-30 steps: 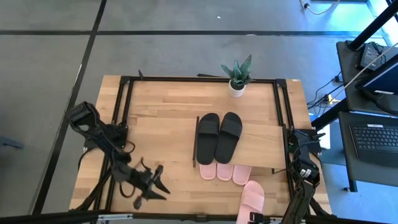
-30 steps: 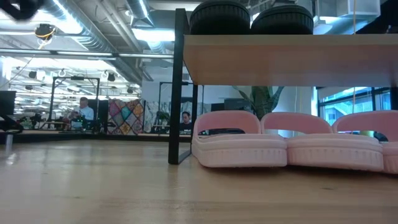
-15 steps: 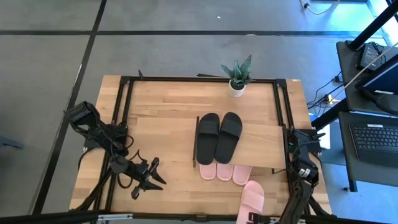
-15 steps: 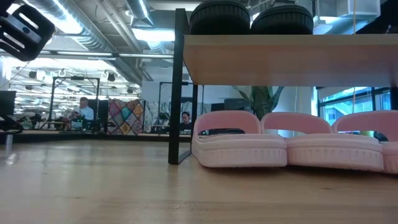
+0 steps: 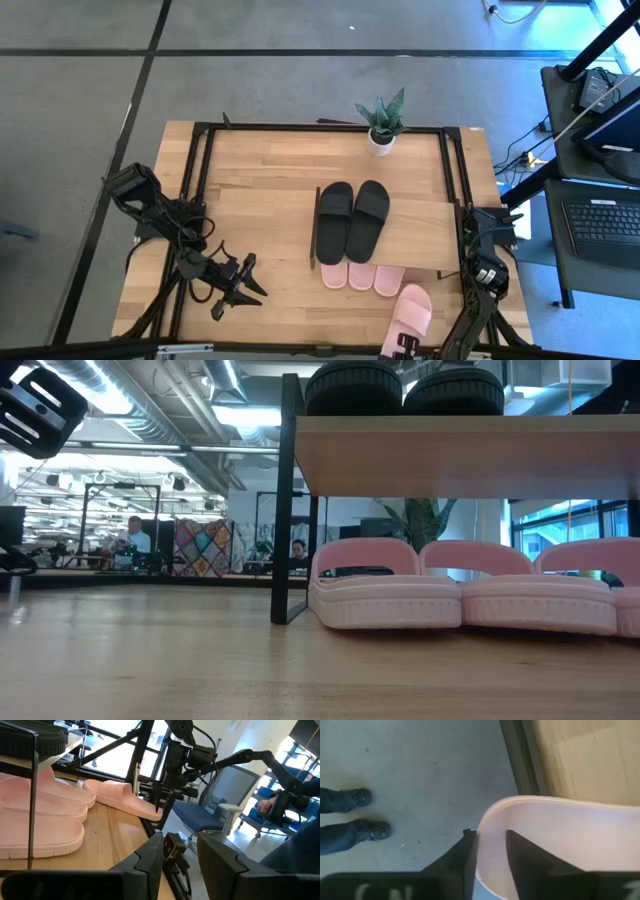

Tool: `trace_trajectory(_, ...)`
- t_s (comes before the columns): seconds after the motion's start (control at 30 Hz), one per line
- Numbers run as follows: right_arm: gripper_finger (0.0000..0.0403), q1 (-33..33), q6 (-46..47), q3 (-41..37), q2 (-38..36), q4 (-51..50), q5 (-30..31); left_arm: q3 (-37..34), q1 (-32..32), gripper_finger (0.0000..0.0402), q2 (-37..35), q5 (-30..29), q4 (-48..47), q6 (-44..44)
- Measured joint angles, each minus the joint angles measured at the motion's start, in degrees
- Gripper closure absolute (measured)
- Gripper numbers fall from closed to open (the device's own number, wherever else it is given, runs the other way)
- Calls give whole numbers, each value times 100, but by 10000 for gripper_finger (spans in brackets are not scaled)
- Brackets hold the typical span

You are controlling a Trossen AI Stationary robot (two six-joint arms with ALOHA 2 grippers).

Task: Pick and place slides into the shelf
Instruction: Put the pink slipper under the shelf

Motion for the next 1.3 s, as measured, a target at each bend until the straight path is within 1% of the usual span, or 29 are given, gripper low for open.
trace_trajectory(0.1,339,4,90,0,-2,-6,-10,0,0,290,0,0,-1,0)
trace_trajectory(0.2,381,2,95,0,-7,-15,-238,0,0,290,0,0,-3,0)
trace_trajectory(0.27,394,2,111,2,-11,-25,-317,0,0,290,0,0,-3,0)
trace_trajectory(0.5,399,4,557,42,-12,-101,-367,0,0,290,0,0,-3,0)
trace_trajectory(0.6,400,12,594,155,-11,-225,-425,0,0,290,0,-1,-4,0)
trace_trajectory(0.67,400,15,734,307,-7,-490,-452,0,-2,290,1,-2,-5,0)
trace_trajectory(1.0,401,-1,740,1230,-4,-1921,-418,-2,0,290,2,0,-8,2)
trace_trajectory(1.13,402,-28,740,1335,-4,-2421,-413,-2,0,290,5,-2,-10,2)
trace_trajectory(1.3,402,-101,740,1344,-4,-2610,-419,-2,0,290,7,0,-40,2)
